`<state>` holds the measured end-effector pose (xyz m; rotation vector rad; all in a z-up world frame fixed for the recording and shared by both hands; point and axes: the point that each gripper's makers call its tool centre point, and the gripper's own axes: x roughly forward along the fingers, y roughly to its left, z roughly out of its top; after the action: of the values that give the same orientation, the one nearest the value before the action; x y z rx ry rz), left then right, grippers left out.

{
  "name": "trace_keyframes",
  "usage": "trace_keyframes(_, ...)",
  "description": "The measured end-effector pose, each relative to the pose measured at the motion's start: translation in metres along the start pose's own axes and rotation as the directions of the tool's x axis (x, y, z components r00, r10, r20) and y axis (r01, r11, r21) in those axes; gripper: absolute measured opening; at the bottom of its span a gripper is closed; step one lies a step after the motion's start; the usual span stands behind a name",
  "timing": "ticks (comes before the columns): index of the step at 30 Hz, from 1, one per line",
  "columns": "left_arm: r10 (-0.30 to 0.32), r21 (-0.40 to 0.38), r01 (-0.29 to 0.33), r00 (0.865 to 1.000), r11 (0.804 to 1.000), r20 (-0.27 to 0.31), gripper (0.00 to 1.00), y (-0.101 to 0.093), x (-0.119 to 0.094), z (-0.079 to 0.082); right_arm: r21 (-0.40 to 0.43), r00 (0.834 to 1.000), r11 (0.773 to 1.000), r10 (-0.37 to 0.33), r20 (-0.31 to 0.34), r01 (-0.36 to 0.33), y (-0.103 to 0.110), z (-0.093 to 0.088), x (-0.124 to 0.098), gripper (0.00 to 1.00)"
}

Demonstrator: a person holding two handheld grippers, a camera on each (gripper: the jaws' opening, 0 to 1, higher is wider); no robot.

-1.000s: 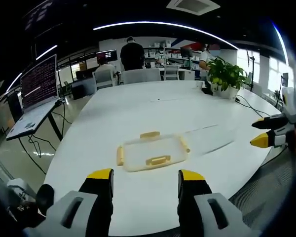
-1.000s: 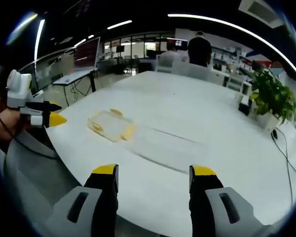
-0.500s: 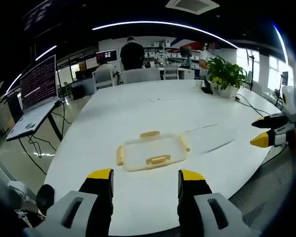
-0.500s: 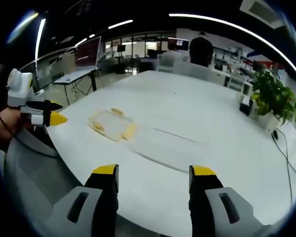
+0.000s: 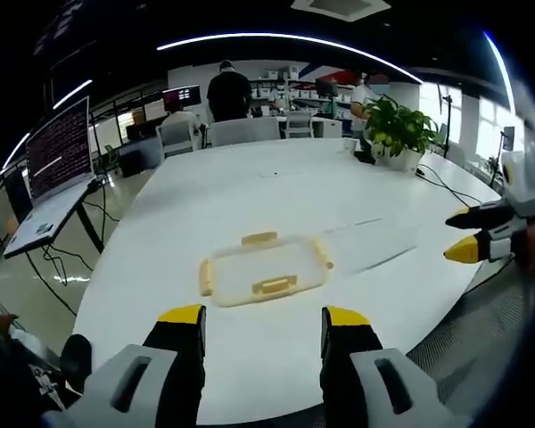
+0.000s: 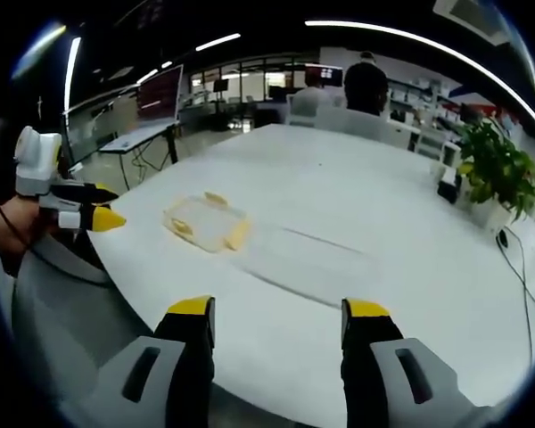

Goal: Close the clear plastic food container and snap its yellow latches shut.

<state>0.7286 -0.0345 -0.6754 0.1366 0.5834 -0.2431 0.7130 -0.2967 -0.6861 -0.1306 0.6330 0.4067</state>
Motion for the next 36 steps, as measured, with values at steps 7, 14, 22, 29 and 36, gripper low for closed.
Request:
trace_keyframes(7,-0.016,-0.042,0.015,1.0,0.999,-0.01,0.47,0.001,0.002,-0.001,-0.025,0.999,1.0,0.018,-0.035,-0.019,0.005,-0.004,0.002,0.54)
trace_keyframes(14,-0.047,-0.049,0.046,0.999,0.998,-0.008,0.47,0.0,0.006,0.0,-0.053,0.997,0.997,0.054,-0.05,-0.056,0.014,0.001,0.012,0.53)
trace_keyframes(22,-0.09,-0.012,0.089,0.996,0.996,-0.019,0.46,0.001,0.015,-0.002,-0.075,0.994,0.992,0.093,-0.064,-0.098,0.018,0.006,0.018,0.52)
trace_keyframes(29,-0.128,0.045,0.13,0.991,0.991,-0.044,0.46,0.009,0.023,-0.007,-0.138,0.986,0.979,0.141,-0.087,-0.152,0.023,0.009,0.024,0.5)
trace_keyframes(36,-0.185,0.195,0.199,0.979,0.96,-0.088,0.45,0.02,0.03,-0.012,-0.234,0.976,0.949,0.191,-0.102,-0.21,0.022,0.025,0.035,0.5)
